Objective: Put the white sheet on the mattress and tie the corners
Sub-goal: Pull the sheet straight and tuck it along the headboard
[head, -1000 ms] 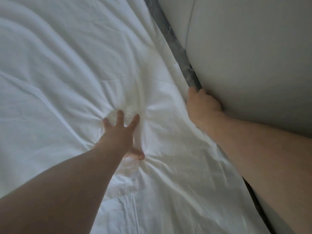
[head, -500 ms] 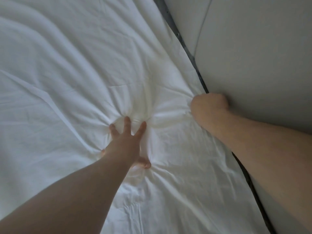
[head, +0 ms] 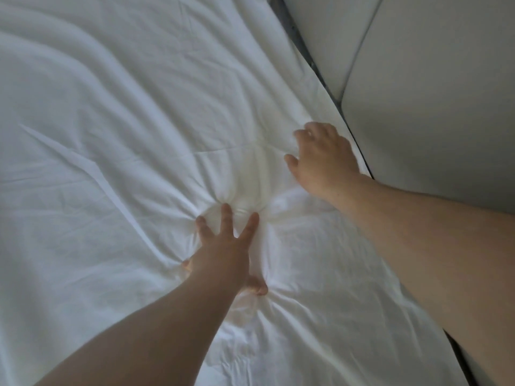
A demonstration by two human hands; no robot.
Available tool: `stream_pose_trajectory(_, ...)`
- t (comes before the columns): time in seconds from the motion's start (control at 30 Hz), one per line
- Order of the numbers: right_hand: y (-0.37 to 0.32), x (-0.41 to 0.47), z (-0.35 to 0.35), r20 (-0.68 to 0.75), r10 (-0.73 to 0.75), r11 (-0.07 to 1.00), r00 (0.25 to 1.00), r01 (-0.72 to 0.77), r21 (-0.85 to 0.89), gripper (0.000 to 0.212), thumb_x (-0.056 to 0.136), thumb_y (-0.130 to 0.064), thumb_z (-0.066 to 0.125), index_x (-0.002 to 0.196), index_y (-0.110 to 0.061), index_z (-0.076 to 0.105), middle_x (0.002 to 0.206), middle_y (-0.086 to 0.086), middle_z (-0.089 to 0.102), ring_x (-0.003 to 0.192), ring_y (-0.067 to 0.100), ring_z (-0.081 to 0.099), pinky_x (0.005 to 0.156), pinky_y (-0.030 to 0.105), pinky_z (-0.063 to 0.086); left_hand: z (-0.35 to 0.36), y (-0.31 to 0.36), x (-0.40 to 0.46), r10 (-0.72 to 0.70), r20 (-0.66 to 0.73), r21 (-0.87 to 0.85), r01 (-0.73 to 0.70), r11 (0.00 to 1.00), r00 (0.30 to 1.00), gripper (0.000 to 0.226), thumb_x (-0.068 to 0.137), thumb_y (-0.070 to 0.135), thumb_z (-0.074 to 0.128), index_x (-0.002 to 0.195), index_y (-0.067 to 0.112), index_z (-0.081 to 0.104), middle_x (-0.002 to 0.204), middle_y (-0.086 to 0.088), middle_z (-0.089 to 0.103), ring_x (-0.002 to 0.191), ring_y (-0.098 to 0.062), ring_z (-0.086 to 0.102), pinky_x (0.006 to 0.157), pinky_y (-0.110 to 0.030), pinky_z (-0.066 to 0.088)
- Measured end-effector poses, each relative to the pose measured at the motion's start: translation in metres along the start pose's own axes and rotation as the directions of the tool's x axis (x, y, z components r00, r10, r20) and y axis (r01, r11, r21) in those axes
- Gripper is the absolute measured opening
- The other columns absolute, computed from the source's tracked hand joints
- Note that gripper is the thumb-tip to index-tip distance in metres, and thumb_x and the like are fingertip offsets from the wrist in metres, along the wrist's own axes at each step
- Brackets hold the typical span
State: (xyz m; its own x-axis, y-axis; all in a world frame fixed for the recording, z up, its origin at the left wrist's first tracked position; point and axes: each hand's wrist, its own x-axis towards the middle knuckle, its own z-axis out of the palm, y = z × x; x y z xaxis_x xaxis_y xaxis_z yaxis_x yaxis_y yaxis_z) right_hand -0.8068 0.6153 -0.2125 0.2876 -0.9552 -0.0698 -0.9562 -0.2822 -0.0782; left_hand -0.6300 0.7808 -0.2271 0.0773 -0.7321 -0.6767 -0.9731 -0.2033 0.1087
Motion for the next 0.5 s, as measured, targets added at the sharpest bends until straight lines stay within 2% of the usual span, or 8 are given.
stream_pose_trajectory(0.07,-0.004,0.004,0.012,0.121,-0.094,0.995,0.988,0.089,0.052,0.064,0.101,-0.056,0.039,0.158,-0.028,0.025,0.168,0.006,0.014,0.154,0.032,0.011,0.122,0.053,0.019,0.0,0.0,-0.003,0.0,0.012,0.016,0.0,1.0,1.0,0.145,0.056,0.073,0.087,0.141,0.066,-0.03,0.156,0.012,-0.047,0.146,-0.047,-0.036,0.104,-0.072,0.043)
stream_pose_trajectory(0.13,-0.003,-0.001,0.039,0.242,-0.077,0.997,0.967,0.067,0.049,0.068,0.102,-0.062,0.025,0.161,-0.038,0.004,0.171,-0.001,-0.008,0.157,0.026,-0.008,0.125,0.054,0.002,-0.002,-0.003,-0.006,0.016,0.04,0.068,-0.018,0.997,0.999,0.142,0.057,0.079,0.082,0.139,0.066,-0.034,0.157,0.012,-0.046,0.147,-0.048,-0.032,0.105,-0.068,0.045)
stream_pose_trajectory(0.2,0.005,-0.01,0.058,0.233,-0.057,0.998,0.971,0.047,0.049,0.068,0.101,-0.065,0.014,0.16,-0.041,-0.007,0.17,-0.005,-0.018,0.156,0.021,-0.019,0.125,0.052,-0.008,-0.015,-0.001,-0.005,0.059,0.04,0.159,-0.065,0.985,0.997,0.129,0.062,0.088,0.07,0.145,0.064,-0.026,0.166,0.008,-0.028,0.152,-0.049,-0.011,0.104,-0.061,0.048)
stream_pose_trajectory(0.27,0.008,-0.008,0.065,0.227,-0.052,0.998,0.973,0.041,0.053,0.068,0.1,-0.066,0.01,0.159,-0.041,-0.012,0.169,-0.007,-0.022,0.155,0.019,-0.023,0.124,0.051,-0.011,-0.048,0.0,0.008,0.148,-0.074,0.279,-0.122,0.952,0.986,0.102,0.069,0.096,0.048,0.153,0.056,0.007,0.162,0.001,0.016,0.144,-0.038,0.026,0.1,-0.054,0.047)
stream_pose_trajectory(0.33,0.008,-0.001,0.064,0.286,-0.043,0.998,0.957,0.03,0.048,0.067,0.1,-0.067,0.008,0.157,-0.043,-0.018,0.166,-0.009,-0.029,0.152,0.017,-0.03,0.124,0.052,-0.014,-0.087,-0.002,0.038,0.171,-0.288,0.287,-0.085,0.954,0.942,0.089,0.073,0.096,0.038,0.141,0.039,0.038,0.139,0.002,0.04,0.131,-0.027,0.041,0.094,-0.052,0.046)
stream_pose_trajectory(0.4,0.008,0.005,0.063,0.364,-0.04,0.999,0.931,0.027,0.041,0.067,0.1,-0.067,0.006,0.155,-0.044,-0.024,0.163,-0.01,-0.036,0.149,0.016,-0.036,0.122,0.052,-0.017,-0.128,-0.005,0.085,0.055,-0.44,0.121,-0.001,0.993,0.896,0.094,0.071,0.096,0.044,0.141,0.034,0.038,0.143,0.001,0.032,0.137,-0.027,0.033,0.098,-0.06,0.045)
stream_pose_trajectory(0.47,0.005,0.006,0.058,0.441,-0.039,0.998,0.897,0.017,0.053,0.068,0.099,-0.068,0.007,0.154,-0.045,-0.026,0.161,-0.01,-0.04,0.147,0.016,-0.039,0.121,0.052,-0.018,-0.16,-0.008,0.132,-0.083,-0.43,-0.078,0.055,0.995,0.899,0.101,0.07,0.098,0.042,0.153,0.045,0.019,0.163,0.002,0.01,0.153,-0.031,0.01,0.107,-0.077,0.029)
stream_pose_trajectory(0.5,0.004,0.008,0.054,0.47,-0.042,0.998,0.881,0.015,0.062,0.068,0.099,-0.068,0.008,0.154,-0.045,-0.025,0.161,-0.01,-0.04,0.147,0.016,-0.04,0.121,0.053,-0.019,-0.168,-0.01,0.154,-0.081,-0.409,-0.069,0.058,0.996,0.909,0.099,0.073,0.099,0.034,0.156,0.052,0.007,0.168,0.005,-0.004,0.157,-0.031,-0.003,0.109,-0.082,0.018)
